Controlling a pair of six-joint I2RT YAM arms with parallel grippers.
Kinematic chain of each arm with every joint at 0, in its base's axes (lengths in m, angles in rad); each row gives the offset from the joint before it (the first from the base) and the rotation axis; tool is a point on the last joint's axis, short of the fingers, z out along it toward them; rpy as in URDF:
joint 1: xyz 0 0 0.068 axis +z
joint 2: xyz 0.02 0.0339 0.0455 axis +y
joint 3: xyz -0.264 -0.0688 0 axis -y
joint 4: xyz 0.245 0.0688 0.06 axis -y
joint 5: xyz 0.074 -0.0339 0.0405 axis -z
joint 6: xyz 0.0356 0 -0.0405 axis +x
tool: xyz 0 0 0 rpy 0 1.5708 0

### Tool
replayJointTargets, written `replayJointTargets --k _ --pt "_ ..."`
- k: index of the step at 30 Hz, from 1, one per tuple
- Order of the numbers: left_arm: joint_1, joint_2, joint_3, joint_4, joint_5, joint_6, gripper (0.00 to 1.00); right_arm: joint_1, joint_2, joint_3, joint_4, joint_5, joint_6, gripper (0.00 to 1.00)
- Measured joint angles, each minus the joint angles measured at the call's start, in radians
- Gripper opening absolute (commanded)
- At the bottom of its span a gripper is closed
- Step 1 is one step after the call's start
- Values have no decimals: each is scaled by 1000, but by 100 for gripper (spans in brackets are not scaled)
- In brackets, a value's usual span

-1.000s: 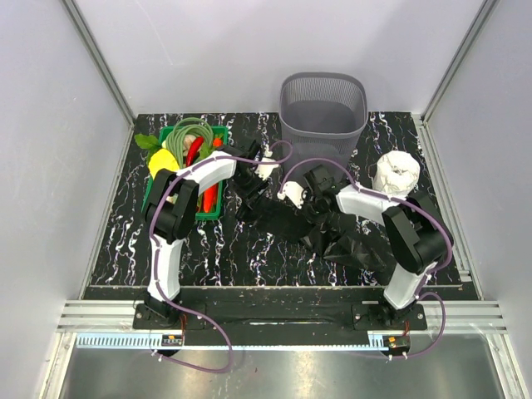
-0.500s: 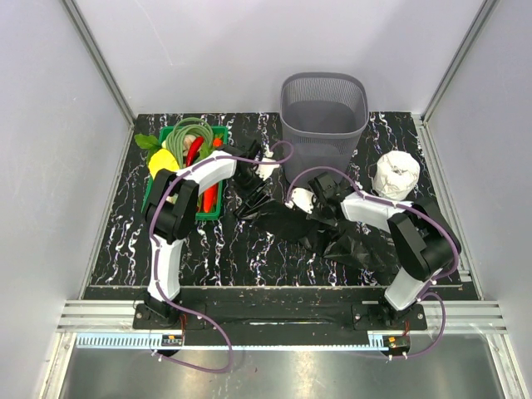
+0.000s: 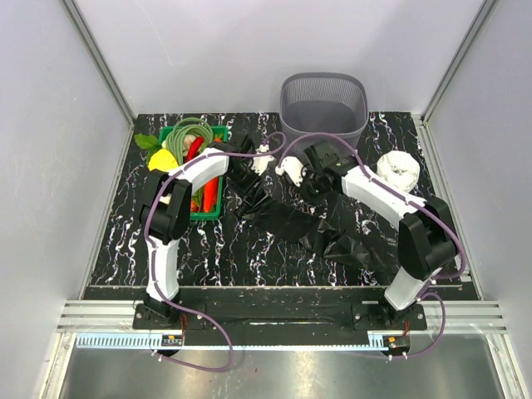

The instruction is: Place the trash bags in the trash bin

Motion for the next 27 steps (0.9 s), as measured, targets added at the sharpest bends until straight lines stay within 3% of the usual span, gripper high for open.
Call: replayJointTargets --k 6,11,16,22,27 --pt "5 -24 -1 3 44 -24 1 10 69 50 74 -119 52 15" --pt "34 -23 -1 3 131 -56 1 23 125 -19 146 -168 74 32" --pt "101 -28 -13 -1 288 -55 2 40 129 -68 188 -209 94 42" --pt "144 -88 -39 -89 457 84 7 41 123 -64 202 -215 100 56" --pt "135 -117 6 -232 570 249 13 41 121 -40 199 -217 102 63"
